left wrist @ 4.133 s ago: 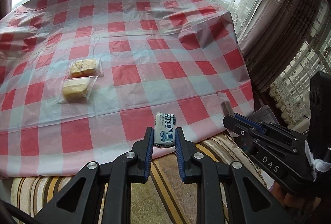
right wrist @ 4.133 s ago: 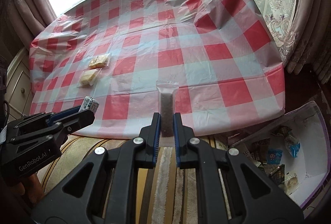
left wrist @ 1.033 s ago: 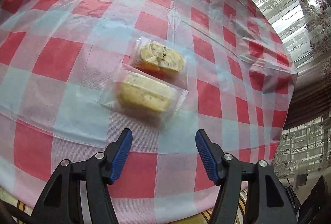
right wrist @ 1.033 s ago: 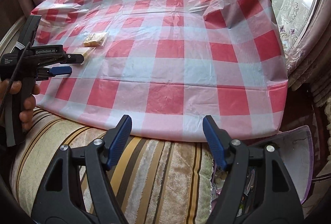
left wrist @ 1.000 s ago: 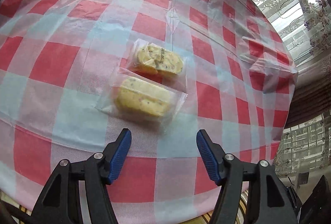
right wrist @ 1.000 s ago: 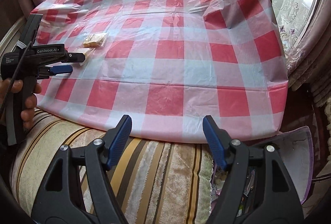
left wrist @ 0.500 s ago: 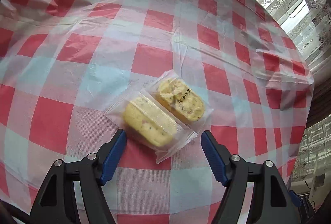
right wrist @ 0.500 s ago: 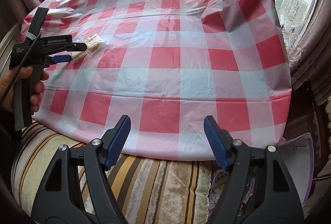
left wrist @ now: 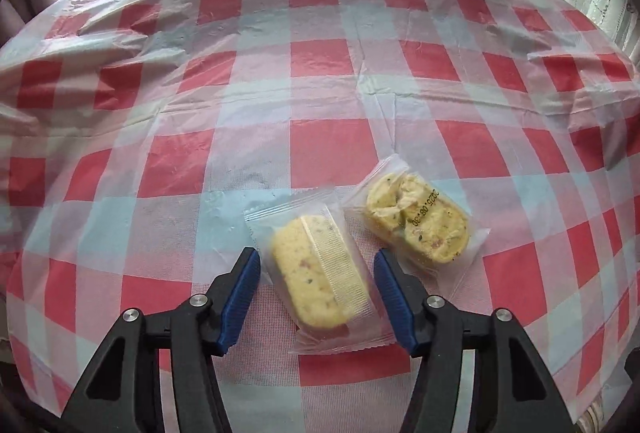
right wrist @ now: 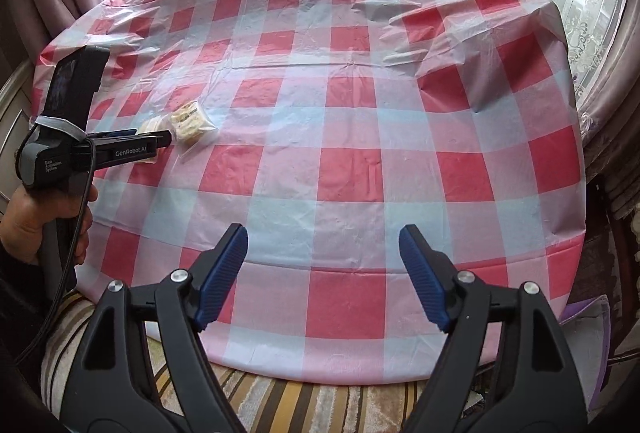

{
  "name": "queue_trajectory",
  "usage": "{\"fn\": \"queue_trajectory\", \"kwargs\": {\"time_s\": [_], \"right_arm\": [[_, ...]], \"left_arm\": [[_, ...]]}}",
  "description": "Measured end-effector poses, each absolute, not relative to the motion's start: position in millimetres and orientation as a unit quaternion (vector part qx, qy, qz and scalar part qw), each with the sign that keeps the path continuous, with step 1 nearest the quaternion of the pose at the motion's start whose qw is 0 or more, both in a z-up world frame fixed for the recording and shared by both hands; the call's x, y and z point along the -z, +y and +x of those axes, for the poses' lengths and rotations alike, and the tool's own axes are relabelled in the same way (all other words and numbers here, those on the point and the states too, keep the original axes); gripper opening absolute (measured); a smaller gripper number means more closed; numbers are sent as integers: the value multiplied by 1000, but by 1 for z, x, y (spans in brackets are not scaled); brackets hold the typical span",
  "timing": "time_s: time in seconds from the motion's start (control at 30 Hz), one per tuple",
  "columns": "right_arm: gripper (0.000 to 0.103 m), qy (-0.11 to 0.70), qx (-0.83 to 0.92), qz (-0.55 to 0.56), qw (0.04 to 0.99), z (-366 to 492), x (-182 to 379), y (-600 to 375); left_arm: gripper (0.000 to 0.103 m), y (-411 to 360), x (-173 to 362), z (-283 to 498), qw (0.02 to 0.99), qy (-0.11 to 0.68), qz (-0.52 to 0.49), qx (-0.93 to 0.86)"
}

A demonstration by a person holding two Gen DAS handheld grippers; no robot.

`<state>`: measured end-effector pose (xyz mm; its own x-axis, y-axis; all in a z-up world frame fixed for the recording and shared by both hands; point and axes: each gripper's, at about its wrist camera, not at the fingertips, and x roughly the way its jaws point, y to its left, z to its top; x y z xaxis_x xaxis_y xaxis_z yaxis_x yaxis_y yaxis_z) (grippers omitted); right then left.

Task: Organize snacks
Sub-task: 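Grasp one yellow cake packet with the left tool while the right tool grasps the other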

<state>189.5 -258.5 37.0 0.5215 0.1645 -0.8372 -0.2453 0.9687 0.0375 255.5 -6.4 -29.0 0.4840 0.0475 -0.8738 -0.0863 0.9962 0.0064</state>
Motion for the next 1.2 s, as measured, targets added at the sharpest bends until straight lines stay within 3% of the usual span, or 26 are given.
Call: {"fn": "queue_trajectory", "kwargs": {"time_s": [0.17, 0.57, 0.93, 1.03, 1.1, 1.2], "right_arm": [[85, 449, -149, -72, 878, 214, -40, -216], [86, 434, -242, -152, 854, 260, -4, -115], [84, 465, -249, -161, 835, 289, 31, -88], [69, 464, -248, -139, 839, 291, 30, -93], [46, 459, -254, -140, 840, 289, 27, -92], [40, 460, -252, -139, 840, 285, 26, -93]], "left_arm": [[38, 5, 27, 247, 863, 503, -18, -41], [36, 34, 27, 202, 874, 482, -53, -36], [36, 49, 27, 187, 874, 476, -97, -38], [36, 52, 27, 185, 873, 474, -105, -40], [36, 53, 25, 185, 874, 473, -106, -44], [36, 52, 23, 184, 875, 470, -105, -48]]}}
